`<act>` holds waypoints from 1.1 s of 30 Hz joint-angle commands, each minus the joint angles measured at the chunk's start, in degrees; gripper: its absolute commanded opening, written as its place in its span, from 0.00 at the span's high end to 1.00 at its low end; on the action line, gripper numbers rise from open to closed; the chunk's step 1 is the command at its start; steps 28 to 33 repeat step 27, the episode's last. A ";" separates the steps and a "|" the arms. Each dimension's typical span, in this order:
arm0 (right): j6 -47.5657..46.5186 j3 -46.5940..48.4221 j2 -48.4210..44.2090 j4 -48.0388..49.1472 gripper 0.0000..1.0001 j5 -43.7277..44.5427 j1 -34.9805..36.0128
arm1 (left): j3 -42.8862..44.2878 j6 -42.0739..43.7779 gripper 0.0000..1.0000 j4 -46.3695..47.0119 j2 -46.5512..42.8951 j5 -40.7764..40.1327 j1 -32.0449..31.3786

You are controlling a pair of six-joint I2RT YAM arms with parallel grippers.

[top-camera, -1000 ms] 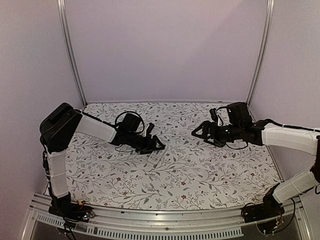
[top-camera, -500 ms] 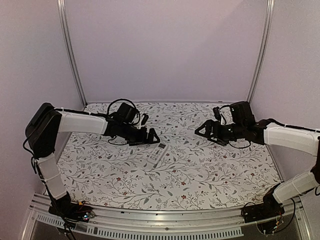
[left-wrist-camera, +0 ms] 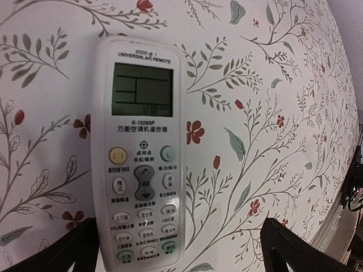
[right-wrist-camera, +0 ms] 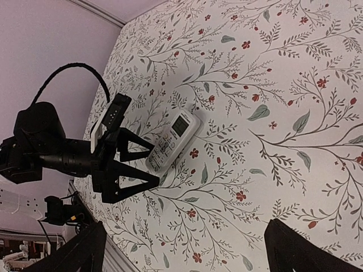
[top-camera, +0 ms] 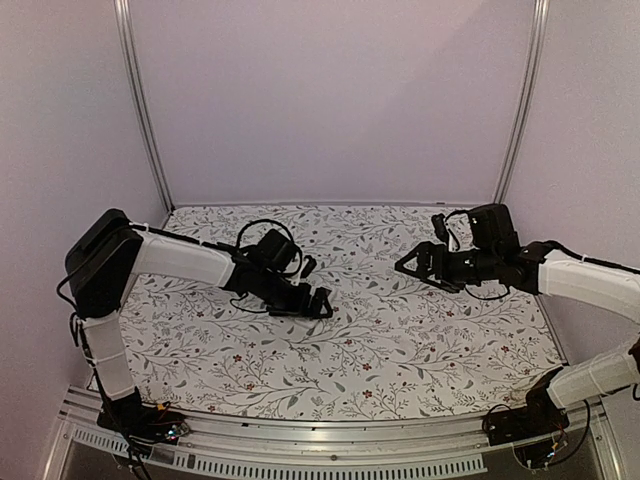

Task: Load the batteries into the remote control
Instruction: Reset both arms

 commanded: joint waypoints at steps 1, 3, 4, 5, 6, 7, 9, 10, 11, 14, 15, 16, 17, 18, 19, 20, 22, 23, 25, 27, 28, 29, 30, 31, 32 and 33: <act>-1.55 -0.95 -1.47 -1.66 0.01 0.92 -0.68 | 1.56 -0.58 0.01 -2.02 -0.08 -1.62 -0.98; -2.04 -0.89 -1.44 -1.65 0.01 0.86 -1.02 | 1.70 0.11 0.01 -3.20 -2.34 -3.93 -0.79; -2.29 -0.76 -1.31 -1.63 0.01 0.57 -1.27 | 1.96 1.01 0.00 -3.80 -3.55 -4.90 -0.72; -2.71 -0.58 -1.16 -1.69 0.01 0.45 -1.54 | 2.14 1.73 0.00 -4.32 -5.01 -5.82 -0.71; -3.29 -0.41 -1.00 -1.60 0.01 -0.05 -1.98 | 2.59 2.75 0.00 -4.89 -6.38 -6.63 -0.71; -3.68 -0.19 -0.83 -1.49 0.01 -0.63 -2.33 | 3.22 3.87 0.00 -5.93 -7.94 -8.05 -0.68; -4.84 0.57 -0.61 -1.53 0.01 -1.17 -3.14 | 4.12 5.67 0.00 -7.61 -10.93 -11.19 0.00; -5.93 0.95 -0.76 -1.41 0.01 -1.37 -3.34 | 4.27 6.25 0.00 -7.88 -12.46 -11.89 0.77; -6.89 1.43 -0.88 -1.37 0.01 -1.40 -3.59 | 4.18 6.47 0.01 -7.85 -13.74 -12.41 1.84; -9.27 2.53 -0.58 -1.64 0.01 -1.68 -4.41 | 2.73 6.20 0.00 -6.58 -17.13 -12.03 6.24; -9.81 2.56 -0.37 -1.39 0.01 -2.11 -4.98 | 1.95 6.01 0.00 -6.07 -18.14 -12.30 7.63; -10.17 2.45 -0.13 -1.10 0.01 -2.41 -5.50 | 0.94 5.91 0.01 -5.62 -19.15 -12.71 9.00; -10.68 2.28 0.17 -0.69 0.01 -2.41 -5.73 | 0.03 5.71 0.00 -5.34 -20.13 -13.83 10.14; -11.20 1.91 0.30 -0.30 0.01 -2.04 -5.97 | -1.03 5.50 0.00 -5.23 -20.98 -15.13 11.13; -11.51 1.60 0.50 -0.11 0.01 -1.45 -6.03 | -1.77 5.50 0.00 -5.21 -21.71 -15.62 12.06; -11.96 1.21 0.73 0.25 0.01 -0.98 -6.05 | -2.58 5.54 0.00 -5.16 -22.41 -17.06 12.80; -12.36 0.27 1.75 1.44 0.01 -0.44 -6.11 | -4.20 5.55 0.00 -5.11 -23.61 -19.48 13.80; -12.27 -0.38 2.23 2.02 0.01 0.20 -6.10 | -4.92 5.38 0.00 -4.85 -24.03 -20.26 14.12; -12.01 -1.40 3.38 3.60 0.01 0.15 -6.11 | -6.51 5.09 0.01 -4.12 -24.86 -20.78 14.68; -11.30 -2.47 4.24 5.63 0.01 -0.37 -6.12 | -8.22 4.65 0.01 -2.41 -26.14 -21.28 14.92; -11.30 -2.47 4.24 5.63 0.01 -0.37 -6.12 | -8.22 4.65 0.01 -2.41 -26.14 -21.28 14.92; -11.30 -2.47 4.24 5.63 0.01 -0.37 -6.12 | -8.22 4.65 0.01 -2.41 -26.14 -21.28 14.92; -11.30 -2.47 4.24 5.63 0.01 -0.37 -6.12 | -8.22 4.65 0.01 -2.41 -26.14 -21.28 14.92; -11.30 -2.47 4.24 5.63 0.01 -0.37 -6.12 | -8.22 4.65 0.01 -2.41 -26.14 -21.28 14.92; -11.30 -2.47 4.24 5.63 0.01 -0.37 -6.12 | -8.22 4.65 0.01 -2.41 -26.14 -21.28 14.92; -11.30 -2.47 4.24 5.63 0.01 -0.37 -6.12 | -8.22 4.65 0.01 -2.41 -26.14 -21.28 14.92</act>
